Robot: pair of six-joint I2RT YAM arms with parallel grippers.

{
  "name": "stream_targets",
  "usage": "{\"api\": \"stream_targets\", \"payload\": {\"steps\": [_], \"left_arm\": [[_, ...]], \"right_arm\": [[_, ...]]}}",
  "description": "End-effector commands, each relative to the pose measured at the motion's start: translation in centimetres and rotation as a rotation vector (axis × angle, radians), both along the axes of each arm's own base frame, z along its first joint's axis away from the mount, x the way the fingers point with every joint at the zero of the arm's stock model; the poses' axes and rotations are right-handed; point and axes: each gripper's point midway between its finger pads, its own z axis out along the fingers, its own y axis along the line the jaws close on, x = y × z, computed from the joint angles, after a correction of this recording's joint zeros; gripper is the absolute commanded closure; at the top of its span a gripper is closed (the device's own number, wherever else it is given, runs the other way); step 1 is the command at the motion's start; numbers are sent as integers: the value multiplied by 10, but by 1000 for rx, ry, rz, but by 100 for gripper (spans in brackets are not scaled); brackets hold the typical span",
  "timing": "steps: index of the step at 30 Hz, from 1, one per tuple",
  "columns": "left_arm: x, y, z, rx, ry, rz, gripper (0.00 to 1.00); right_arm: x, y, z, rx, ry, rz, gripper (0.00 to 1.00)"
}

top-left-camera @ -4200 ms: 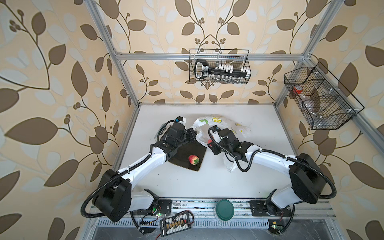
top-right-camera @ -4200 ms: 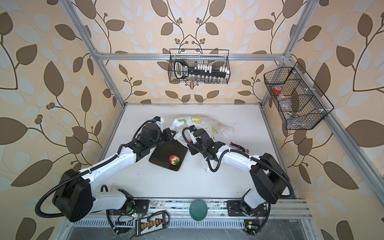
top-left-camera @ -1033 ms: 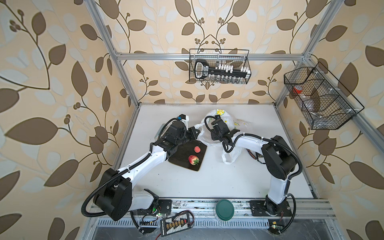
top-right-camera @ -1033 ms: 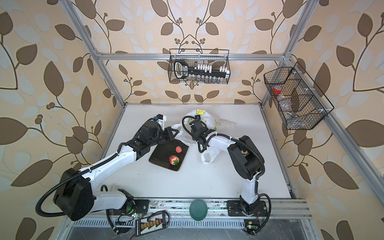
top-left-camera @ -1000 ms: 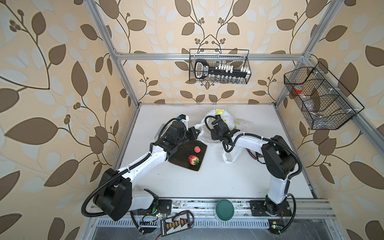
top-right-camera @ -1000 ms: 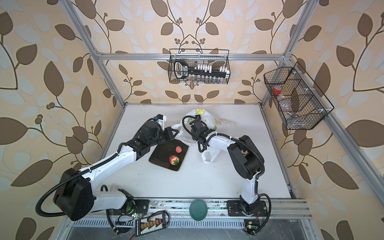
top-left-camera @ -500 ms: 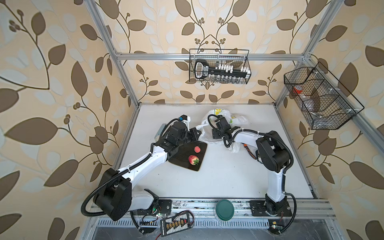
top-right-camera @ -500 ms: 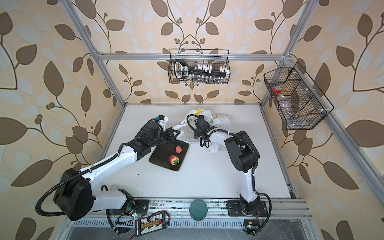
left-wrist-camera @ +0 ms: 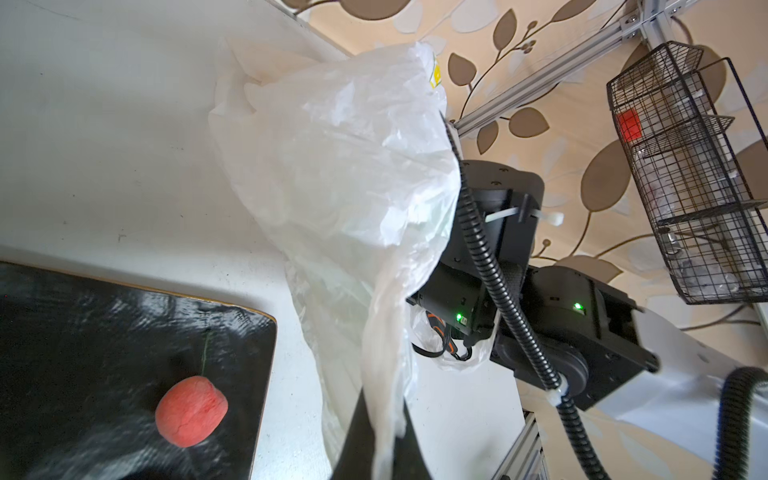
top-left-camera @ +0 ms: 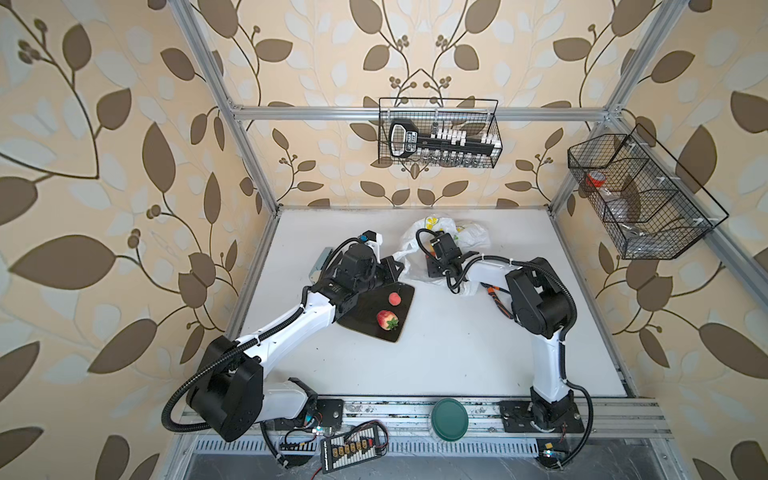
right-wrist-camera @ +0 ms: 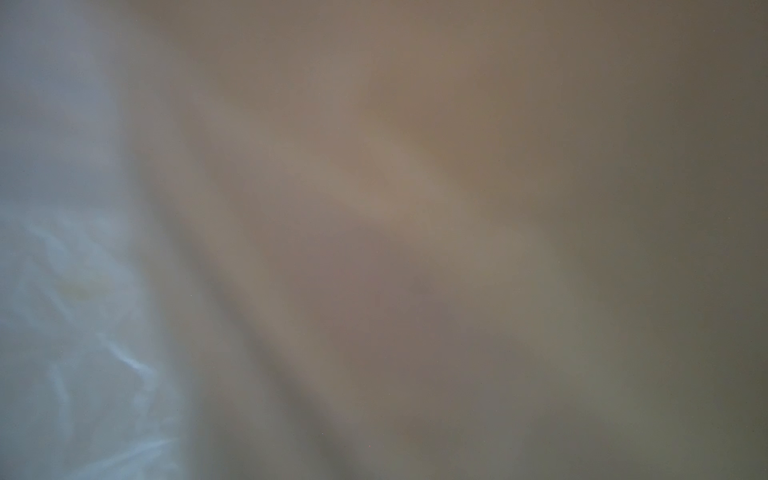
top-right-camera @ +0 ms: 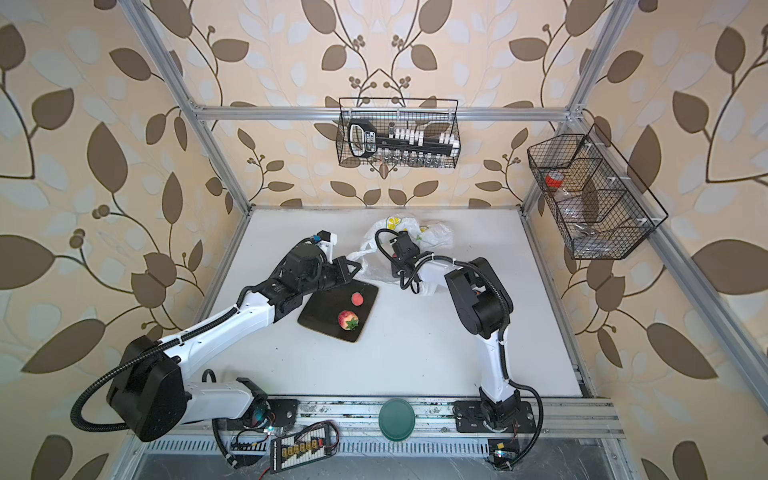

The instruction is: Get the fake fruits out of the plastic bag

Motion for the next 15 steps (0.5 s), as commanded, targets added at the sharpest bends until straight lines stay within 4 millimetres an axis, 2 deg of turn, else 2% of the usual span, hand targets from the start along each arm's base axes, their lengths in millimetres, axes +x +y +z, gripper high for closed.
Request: {"api": "stream_targets", "payload": {"steps": [1,6,15], "left_arm": [[-4,-3,11,-11,-24,-8,100],[-2,-3,11,-12,-23,-2,100],[0,-4,9,-16,-25,5,100]], "right_arm": [[2,1,4,7,0,13,48],[-5,6,28,46,-35,36,59],[-36,13,61,120,-73,83,65]]}}
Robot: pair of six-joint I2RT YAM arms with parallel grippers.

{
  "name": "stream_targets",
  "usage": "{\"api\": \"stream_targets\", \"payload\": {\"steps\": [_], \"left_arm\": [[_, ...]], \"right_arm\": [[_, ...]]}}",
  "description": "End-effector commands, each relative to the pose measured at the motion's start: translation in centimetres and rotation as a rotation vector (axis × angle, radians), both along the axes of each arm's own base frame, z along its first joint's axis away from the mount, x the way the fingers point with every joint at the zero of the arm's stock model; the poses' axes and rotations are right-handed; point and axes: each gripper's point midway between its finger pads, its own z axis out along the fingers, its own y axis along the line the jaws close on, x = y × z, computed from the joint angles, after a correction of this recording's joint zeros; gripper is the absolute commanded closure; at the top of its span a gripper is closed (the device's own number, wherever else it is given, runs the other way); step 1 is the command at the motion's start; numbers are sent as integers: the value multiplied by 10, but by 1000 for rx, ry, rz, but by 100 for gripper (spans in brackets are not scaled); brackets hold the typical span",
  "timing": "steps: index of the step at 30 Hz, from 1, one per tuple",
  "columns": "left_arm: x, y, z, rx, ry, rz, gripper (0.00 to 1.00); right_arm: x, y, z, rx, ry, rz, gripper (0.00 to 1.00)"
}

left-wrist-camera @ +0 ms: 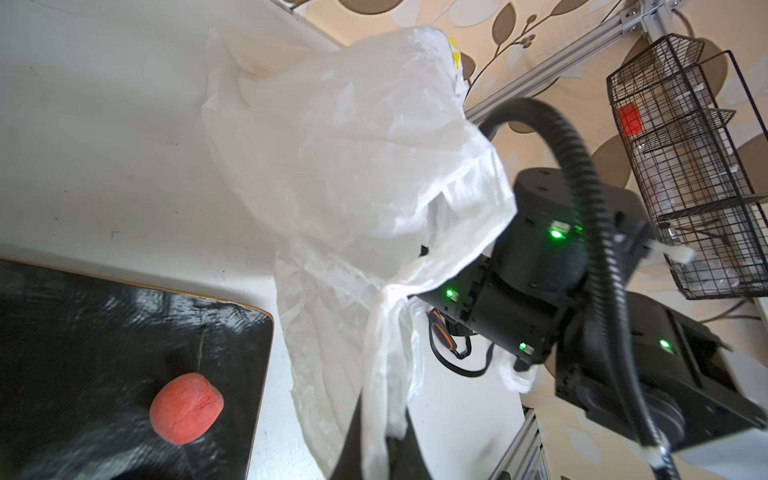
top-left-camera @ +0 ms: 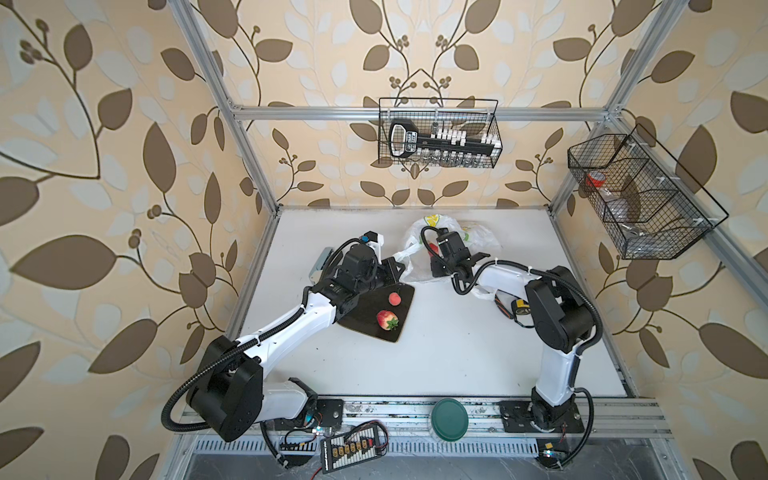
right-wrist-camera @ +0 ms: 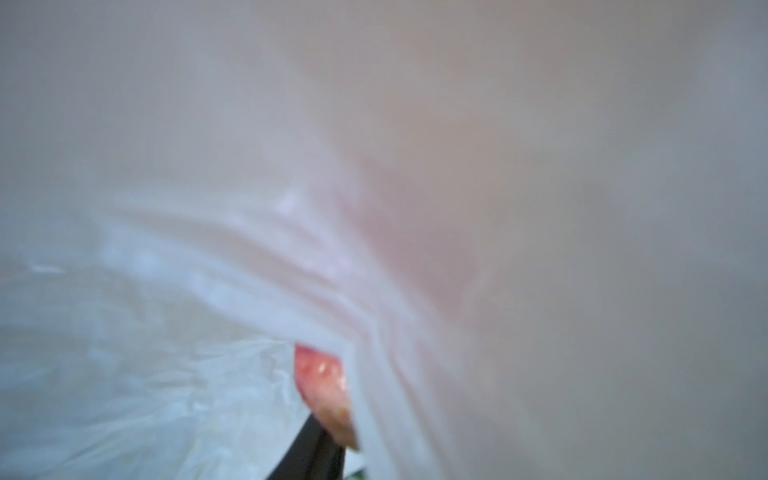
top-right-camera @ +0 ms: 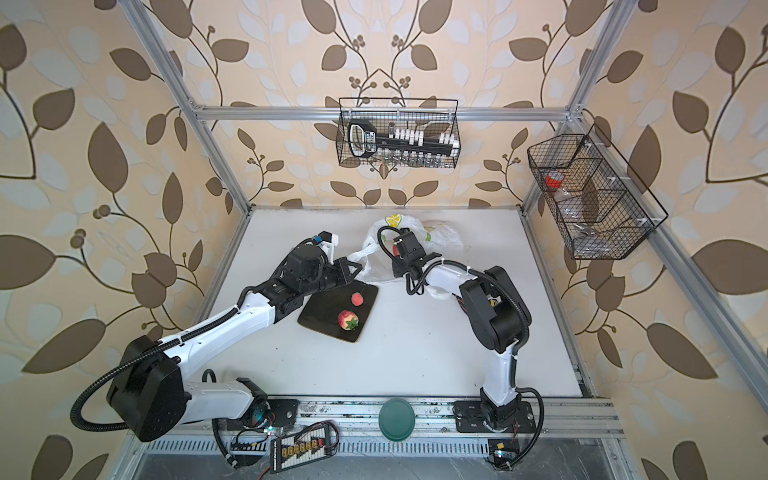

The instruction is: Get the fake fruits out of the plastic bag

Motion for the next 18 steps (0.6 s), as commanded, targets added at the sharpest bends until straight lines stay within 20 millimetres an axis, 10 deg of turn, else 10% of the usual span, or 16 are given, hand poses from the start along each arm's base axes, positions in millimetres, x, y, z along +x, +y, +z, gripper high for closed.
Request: {"api": "stream_targets", "payload": {"steps": [1,18], "left_arm": [[1,-2,9,-18,-25,6,100],[25,4,8,33,-50,76,100]], "right_arm": [[-13,6,12,45,-12,29,66],[-83,22,52,100,-37,201,74]]}}
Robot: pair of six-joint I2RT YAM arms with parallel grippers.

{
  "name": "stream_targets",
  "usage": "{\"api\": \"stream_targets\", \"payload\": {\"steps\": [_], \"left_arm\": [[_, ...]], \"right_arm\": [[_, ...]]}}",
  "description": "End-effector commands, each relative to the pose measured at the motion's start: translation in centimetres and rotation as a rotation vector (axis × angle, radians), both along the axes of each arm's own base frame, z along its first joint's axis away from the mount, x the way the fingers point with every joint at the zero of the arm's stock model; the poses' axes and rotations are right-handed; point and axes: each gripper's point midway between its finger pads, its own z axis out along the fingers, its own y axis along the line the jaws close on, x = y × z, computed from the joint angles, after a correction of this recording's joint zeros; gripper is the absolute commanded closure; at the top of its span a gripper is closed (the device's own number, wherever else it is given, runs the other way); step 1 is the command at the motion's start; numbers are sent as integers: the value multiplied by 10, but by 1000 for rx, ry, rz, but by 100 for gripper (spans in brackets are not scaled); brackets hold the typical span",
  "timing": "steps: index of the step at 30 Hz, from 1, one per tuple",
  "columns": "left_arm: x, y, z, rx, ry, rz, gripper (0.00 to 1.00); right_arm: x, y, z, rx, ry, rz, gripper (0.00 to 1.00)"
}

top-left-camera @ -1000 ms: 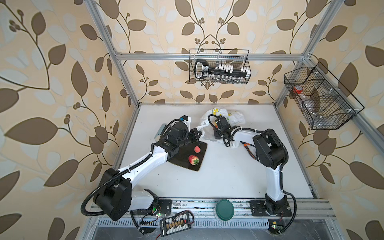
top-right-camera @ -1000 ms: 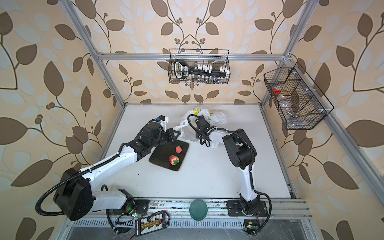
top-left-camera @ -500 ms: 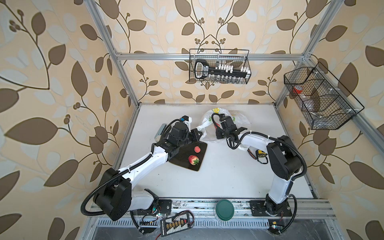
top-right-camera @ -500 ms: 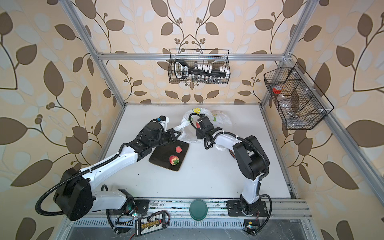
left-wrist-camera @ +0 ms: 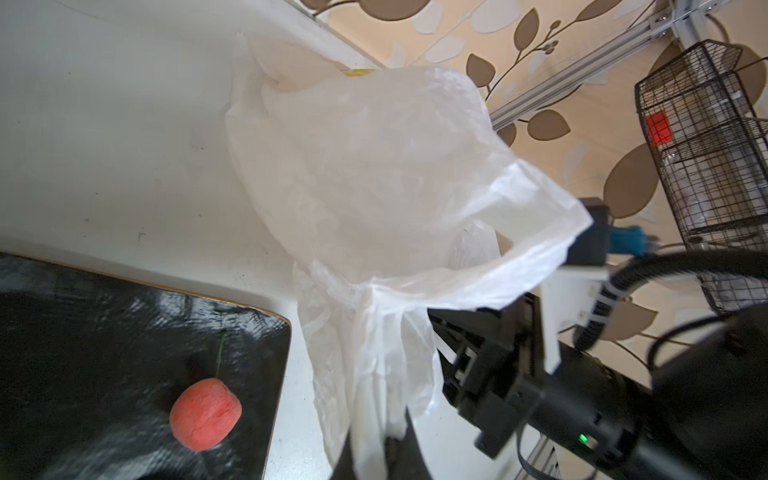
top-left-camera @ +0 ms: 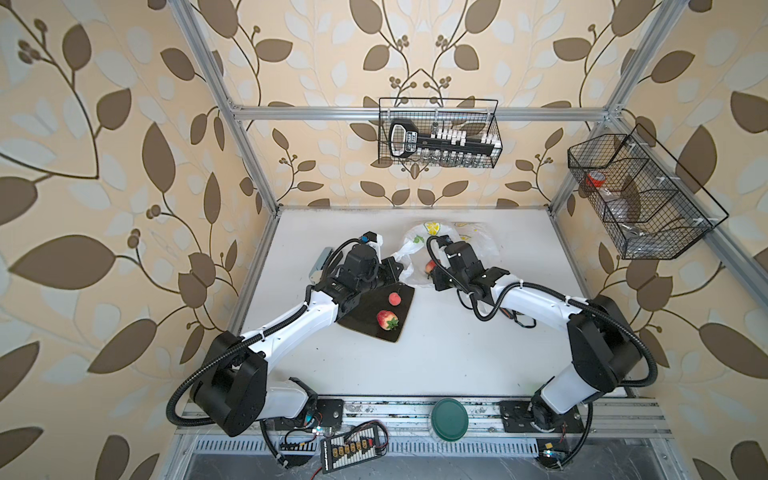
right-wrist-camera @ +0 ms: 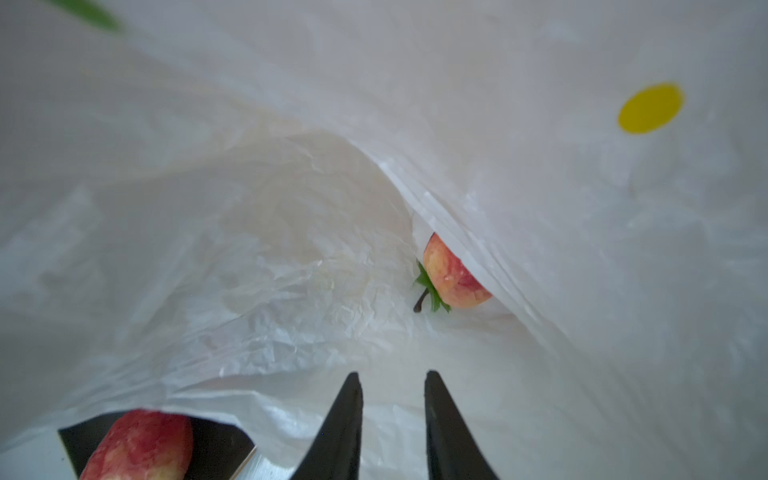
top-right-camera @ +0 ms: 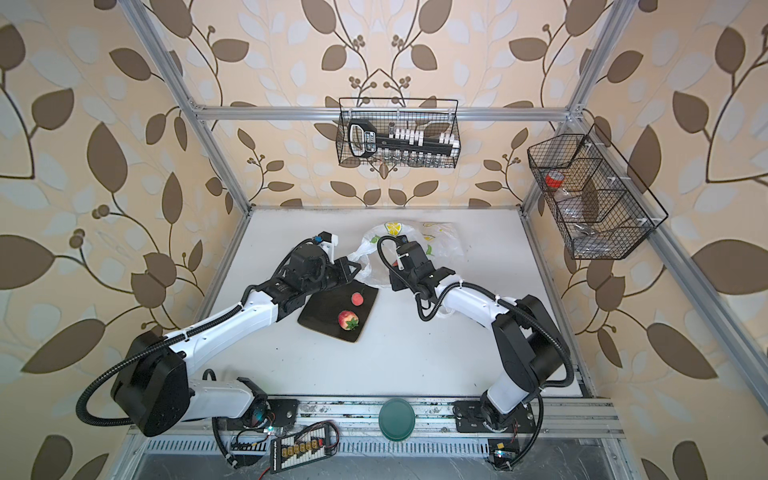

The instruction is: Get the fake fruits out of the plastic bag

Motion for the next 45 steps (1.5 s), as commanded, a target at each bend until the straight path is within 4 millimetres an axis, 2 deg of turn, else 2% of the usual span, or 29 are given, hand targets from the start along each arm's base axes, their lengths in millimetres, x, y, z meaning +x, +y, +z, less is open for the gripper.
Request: {"api": "stream_targets", "payload": {"steps": [1,3,7,9,16,26,33,38,41,45], "left_arm": [[16,-1,22,-3,-66,29,100],[20,-2,22,-1,-66,27,100],[19,-7,21,-14,-55,7,100],[17,-9,19,-23,-46,-5,100],[4,-13,21,-50,-35,-44,100],[-15,-27,22,-57,-31,-98,100],[-27,-34,21,-54,-24,-126,100],[-31,-32,21,-49,-24,-124,100],[-32,-29,21,-46,-28,-116,100],[-31,-28,20,-43,-28,-107,100]], "right_arm": [[-13,-3,0,-7,14,31,74],[-14,-7,-2,-19,14,17,74],[-7,-8,-7,-18,27,-29,62],[1,-5,-10,1,36,-73,56],[30,4,-25,78,67,-218,47],[69,-18,-44,28,53,-494,20],[92,-36,-66,-3,69,-638,7],[101,-44,-85,-59,88,-673,10],[102,-45,-93,-63,108,-670,21],[98,-43,-94,-51,120,-659,42]]}}
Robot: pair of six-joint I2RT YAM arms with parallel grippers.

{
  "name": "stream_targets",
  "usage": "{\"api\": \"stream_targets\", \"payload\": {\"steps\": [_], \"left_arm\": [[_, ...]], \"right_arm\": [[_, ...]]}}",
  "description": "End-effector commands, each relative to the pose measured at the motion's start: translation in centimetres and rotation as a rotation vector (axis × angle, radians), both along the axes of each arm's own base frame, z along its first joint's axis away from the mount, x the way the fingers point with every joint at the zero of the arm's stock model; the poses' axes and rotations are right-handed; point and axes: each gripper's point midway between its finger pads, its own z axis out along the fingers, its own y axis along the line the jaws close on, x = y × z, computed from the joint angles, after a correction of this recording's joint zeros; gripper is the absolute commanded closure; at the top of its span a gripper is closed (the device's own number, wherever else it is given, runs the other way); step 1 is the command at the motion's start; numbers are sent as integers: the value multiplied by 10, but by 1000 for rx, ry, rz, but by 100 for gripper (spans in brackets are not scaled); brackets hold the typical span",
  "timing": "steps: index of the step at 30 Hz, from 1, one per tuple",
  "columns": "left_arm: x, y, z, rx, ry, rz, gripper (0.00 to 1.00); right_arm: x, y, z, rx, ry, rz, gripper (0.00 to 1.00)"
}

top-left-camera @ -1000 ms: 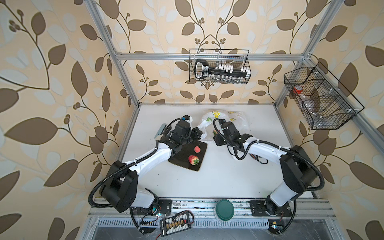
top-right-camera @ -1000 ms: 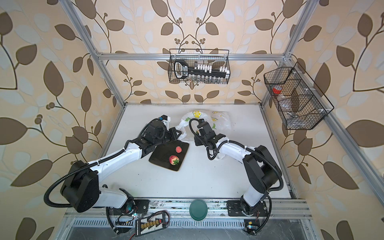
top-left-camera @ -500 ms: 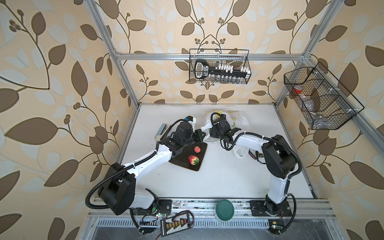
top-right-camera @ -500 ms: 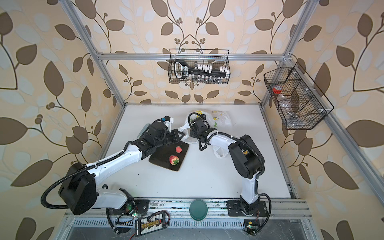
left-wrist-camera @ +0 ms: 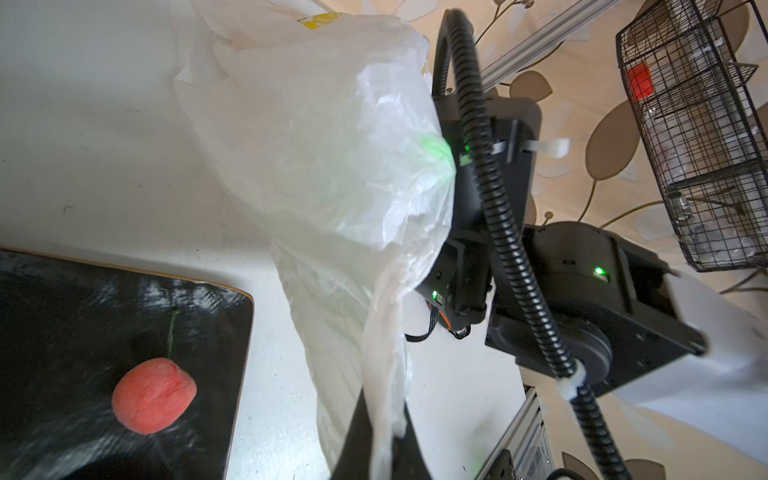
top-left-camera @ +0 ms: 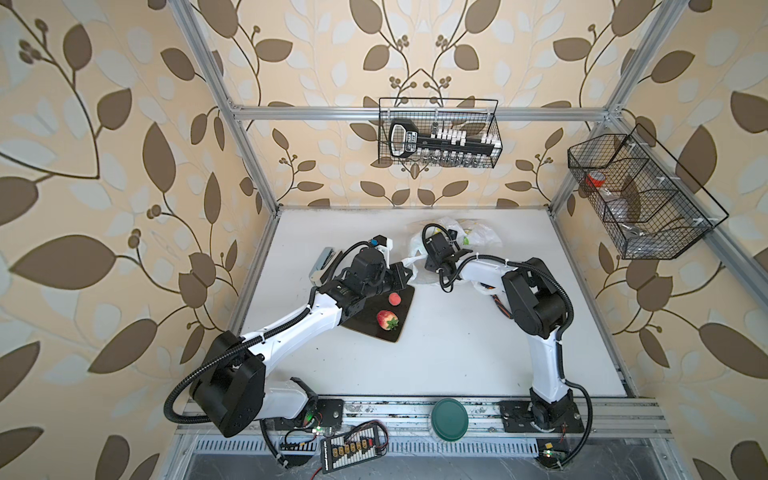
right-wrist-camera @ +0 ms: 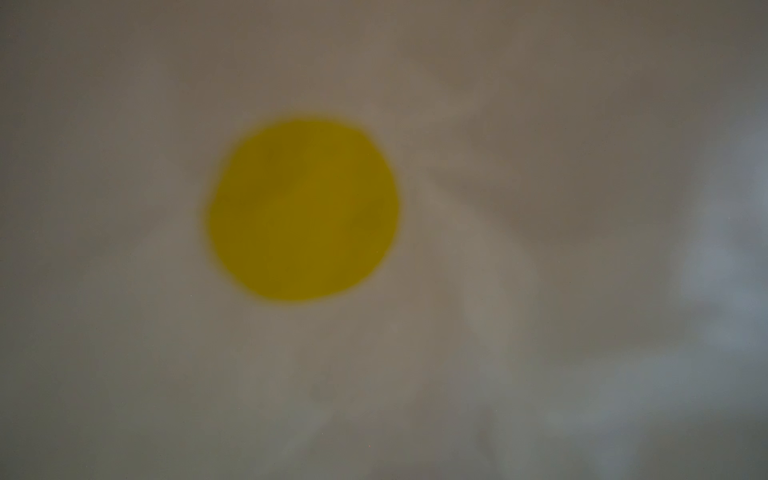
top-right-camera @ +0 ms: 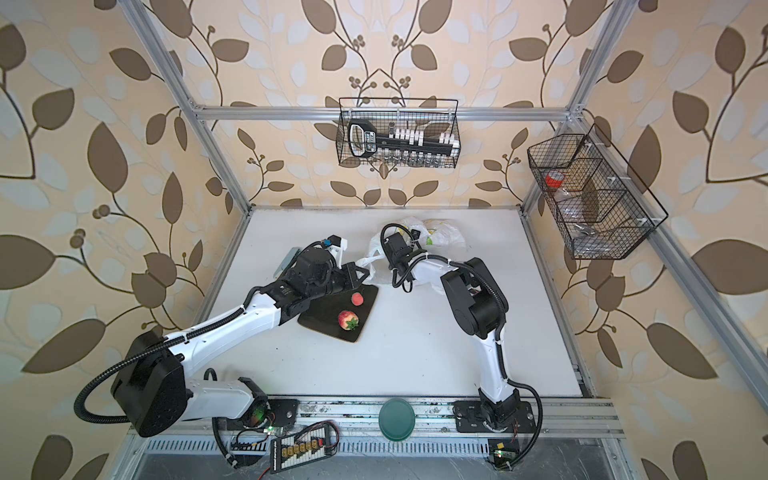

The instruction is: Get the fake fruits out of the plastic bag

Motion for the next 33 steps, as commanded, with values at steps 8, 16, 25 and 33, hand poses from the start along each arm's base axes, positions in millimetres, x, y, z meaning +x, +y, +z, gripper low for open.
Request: {"api": "stream_targets", "payload": {"steps": [8,16,25,33], "left_arm": [[-2,-2,8,-23,-24,11,100],[7,0,1,-5,-27,44,100],[16,-5,-5,2,-21,47,100],[21,-5,-8,8,-19,62,100]], "right_arm": [[-15,11,23,79,-12,98,68],[-61,38,52,225,-31,386,74],[-110,48,84,291,-93,636,74],[-146,45,115,307,-129,762,74]]}}
